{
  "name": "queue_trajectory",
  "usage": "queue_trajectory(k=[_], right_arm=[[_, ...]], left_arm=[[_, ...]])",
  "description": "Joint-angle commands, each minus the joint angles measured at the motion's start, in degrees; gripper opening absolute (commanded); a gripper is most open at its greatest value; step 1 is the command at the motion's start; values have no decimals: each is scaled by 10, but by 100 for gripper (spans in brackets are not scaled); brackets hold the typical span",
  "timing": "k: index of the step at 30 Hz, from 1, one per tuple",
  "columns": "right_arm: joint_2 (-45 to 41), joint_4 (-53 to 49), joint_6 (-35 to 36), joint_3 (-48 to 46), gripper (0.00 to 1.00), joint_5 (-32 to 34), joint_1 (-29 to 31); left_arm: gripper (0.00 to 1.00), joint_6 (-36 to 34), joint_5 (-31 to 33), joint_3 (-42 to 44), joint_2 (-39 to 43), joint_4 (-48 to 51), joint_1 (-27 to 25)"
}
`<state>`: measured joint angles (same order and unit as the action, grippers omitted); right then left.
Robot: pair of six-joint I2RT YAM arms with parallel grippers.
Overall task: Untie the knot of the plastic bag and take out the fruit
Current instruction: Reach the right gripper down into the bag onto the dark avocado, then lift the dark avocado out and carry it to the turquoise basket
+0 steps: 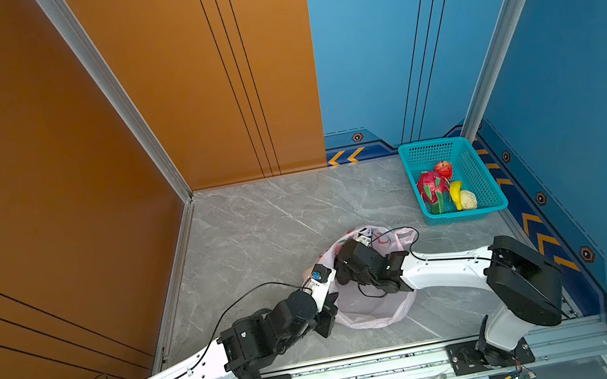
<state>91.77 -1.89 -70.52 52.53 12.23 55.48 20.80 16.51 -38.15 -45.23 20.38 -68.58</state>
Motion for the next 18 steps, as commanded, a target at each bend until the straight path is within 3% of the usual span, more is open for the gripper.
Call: queue_trajectory(k=[1, 11, 18], right_arm=[[-48, -78, 20, -1, 37, 1, 17], [-161, -249, 63, 69, 36, 20, 57], [-186, -323, 116, 172, 37, 23, 52]], left_arm=[[0, -2, 11, 3, 7, 1, 6], [0, -3, 15, -1, 4, -10, 6], [0, -6, 17, -3, 1, -14, 5]])
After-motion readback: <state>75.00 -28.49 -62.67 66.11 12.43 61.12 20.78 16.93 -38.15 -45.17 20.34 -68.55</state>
